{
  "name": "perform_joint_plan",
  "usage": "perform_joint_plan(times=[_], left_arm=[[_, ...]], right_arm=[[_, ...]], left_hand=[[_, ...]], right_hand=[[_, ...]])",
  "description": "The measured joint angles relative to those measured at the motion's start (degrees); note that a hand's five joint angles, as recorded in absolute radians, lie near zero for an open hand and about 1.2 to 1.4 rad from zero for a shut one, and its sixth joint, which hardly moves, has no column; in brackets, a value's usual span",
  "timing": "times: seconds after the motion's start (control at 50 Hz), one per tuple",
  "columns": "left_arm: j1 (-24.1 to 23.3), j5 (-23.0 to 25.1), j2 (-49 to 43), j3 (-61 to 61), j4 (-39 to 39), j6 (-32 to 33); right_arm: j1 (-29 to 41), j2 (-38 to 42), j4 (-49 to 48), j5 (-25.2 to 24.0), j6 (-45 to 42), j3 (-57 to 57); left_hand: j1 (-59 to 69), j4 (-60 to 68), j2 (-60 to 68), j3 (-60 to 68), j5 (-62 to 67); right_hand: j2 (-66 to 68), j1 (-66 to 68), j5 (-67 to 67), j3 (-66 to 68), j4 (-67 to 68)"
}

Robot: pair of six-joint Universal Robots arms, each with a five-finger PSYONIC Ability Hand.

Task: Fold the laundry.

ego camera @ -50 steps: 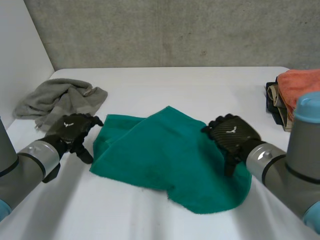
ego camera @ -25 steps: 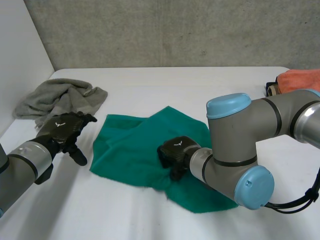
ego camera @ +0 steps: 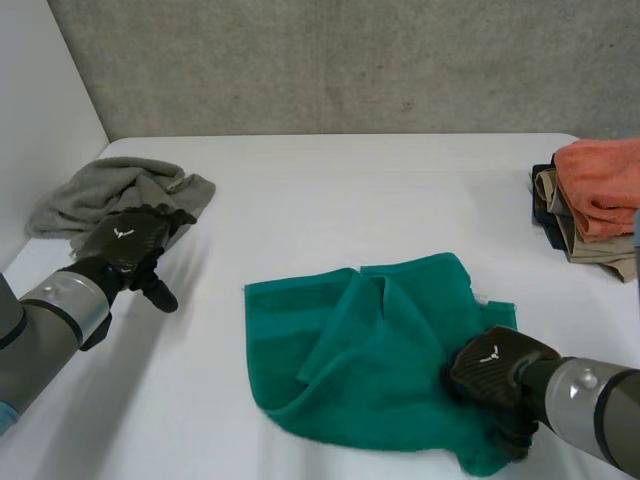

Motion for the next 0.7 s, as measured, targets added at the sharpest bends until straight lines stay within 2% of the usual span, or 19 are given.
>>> perform_joint_plan(times=[0.02, 0.04, 0.06, 0.1, 0.22, 0.34, 0.46, 0.6, 0.64, 0.7], left_arm=[[-0.05, 0.37, -0.43, 0.09, 0.23, 0.01], [-0.11, 0.9, -0.95, 0.22, 0.46, 0.02], [-0.13, 1.31, -1.28, 0.31, 0.58, 0.04], [-0.17, 2.36, -1.91, 0.44, 0.68, 0.07], [-0.31, 5.9, -3.58, 0.75, 0.77, 0.15], [-0.58, 7.22, -3.63, 0.41, 0.68, 0.14], [-0.67, 7.02, -2.91, -0.01, 0.44, 0.12], [-0.79, 6.97, -1.58, -0.56, 0.18, -0.01], [-0.82, 6.99, -1.18, -0.71, 0.15, -0.04], [-0.87, 7.02, -0.88, -0.8, 0.16, -0.09]], right_arm=[[-0.07, -0.21, -0.09, -0.02, -0.15, 0.05], [-0.24, -1.12, -1.36, -0.13, -0.34, -0.34], [-0.21, -1.4, -2.27, -0.16, -0.06, -0.83], [-0.09, -1.8, -4.54, -0.21, 1.0, -2.24], [0.78, -2.08, -11.41, -0.44, 5.37, -8.46], [3.68, 3.95, -13.65, -0.54, 6.05, -16.69], [7.64, 15.65, -13.25, -0.58, -0.53, -25.69], [9.39, 25.21, -13.0, -2.22, -8.64, -31.34], [9.41, 28.34, -12.97, -3.11, -10.88, -33.13], [9.3, 31.71, -12.93, -3.71, -12.97, -35.42]], left_hand=[[0.0, 0.0, 0.0, 0.0, 0.0], [0.0, 0.0, 0.0, 0.0, 0.0], [0.0, 0.0, 0.0, 0.0, 0.0], [0.0, 0.0, 0.0, 0.0, 0.0], [0.0, 0.0, 0.0, 0.0, 0.0], [0.0, 0.0, 0.0, 0.0, 0.0], [0.0, 0.0, 0.0, 0.0, 0.0], [0.0, 0.0, 0.0, 0.0, 0.0], [0.0, 0.0, 0.0, 0.0, 0.0], [0.0, 0.0, 0.0, 0.0, 0.0]], right_hand=[[-3.42, -3.4, -2.42, -3.44, -3.41], [-21.0, -19.02, -21.28, -21.04, -21.1], [-25.62, -22.23, -25.59, -26.17, -25.75], [-26.07, -22.33, -26.38, -27.1, -26.91], [-26.07, -22.33, -26.38, -27.1, -26.96], [-26.07, -22.33, -26.38, -27.1, -26.96], [-26.07, -22.33, -26.38, -27.1, -26.96], [-25.86, -22.17, -26.1, -26.87, -26.73], [-23.2, -19.64, -22.84, -23.91, -23.93], [-4.95, -1.84, -4.99, -6.05, -6.14]])
